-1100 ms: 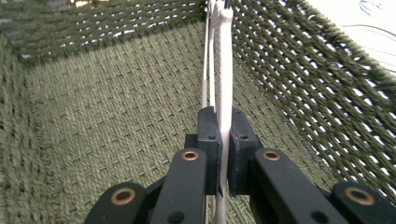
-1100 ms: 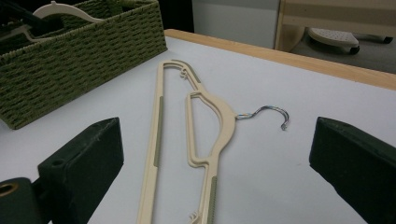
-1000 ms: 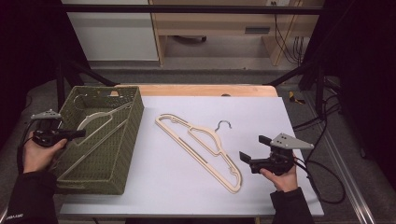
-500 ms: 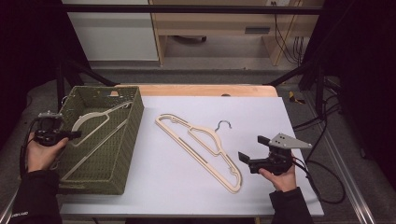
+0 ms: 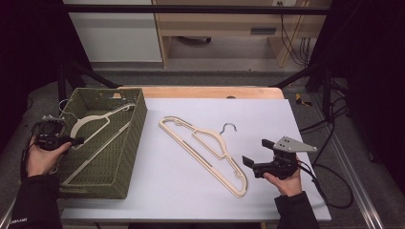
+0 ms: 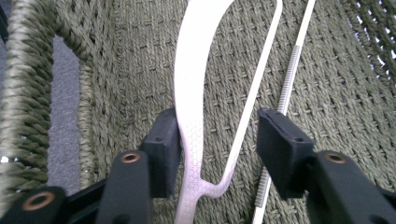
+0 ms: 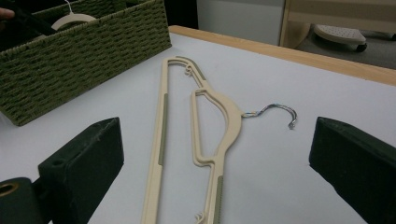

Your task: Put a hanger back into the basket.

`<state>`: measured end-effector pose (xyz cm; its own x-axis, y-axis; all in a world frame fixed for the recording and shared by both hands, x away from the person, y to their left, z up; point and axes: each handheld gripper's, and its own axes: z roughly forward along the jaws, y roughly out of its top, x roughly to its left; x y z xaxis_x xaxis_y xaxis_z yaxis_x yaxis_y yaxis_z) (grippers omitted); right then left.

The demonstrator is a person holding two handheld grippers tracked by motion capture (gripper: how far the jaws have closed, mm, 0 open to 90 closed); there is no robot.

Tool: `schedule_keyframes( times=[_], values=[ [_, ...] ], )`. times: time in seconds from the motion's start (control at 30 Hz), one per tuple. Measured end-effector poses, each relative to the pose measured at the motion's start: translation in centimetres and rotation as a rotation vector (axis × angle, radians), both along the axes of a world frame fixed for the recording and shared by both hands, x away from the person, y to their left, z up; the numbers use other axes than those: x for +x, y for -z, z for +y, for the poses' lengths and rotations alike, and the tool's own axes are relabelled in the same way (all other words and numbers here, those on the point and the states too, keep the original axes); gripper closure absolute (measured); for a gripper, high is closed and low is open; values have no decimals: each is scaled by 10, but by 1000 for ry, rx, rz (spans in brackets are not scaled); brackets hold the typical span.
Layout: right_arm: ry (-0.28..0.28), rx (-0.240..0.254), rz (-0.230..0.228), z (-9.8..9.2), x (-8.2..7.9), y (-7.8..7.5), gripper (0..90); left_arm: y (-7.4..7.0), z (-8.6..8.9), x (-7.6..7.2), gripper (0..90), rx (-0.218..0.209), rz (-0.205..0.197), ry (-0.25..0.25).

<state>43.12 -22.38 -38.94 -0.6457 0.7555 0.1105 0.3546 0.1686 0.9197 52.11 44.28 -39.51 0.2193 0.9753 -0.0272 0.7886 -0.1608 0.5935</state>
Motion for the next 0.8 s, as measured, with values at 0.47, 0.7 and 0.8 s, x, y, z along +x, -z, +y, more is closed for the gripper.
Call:
schedule_keyframes(
  times=[0.47,0.7,0.8],
  values=[
    [1,3,-8,-2,-1,-2,35,-21,-6,-18,423,-35,-127,22],
    [11,3,-23,-4,-1,-4,34,-37,-28,-34,372,-106,-273,82],
    [13,5,-23,-5,-1,-4,34,-46,-41,-44,338,-148,-353,130]
  ],
)
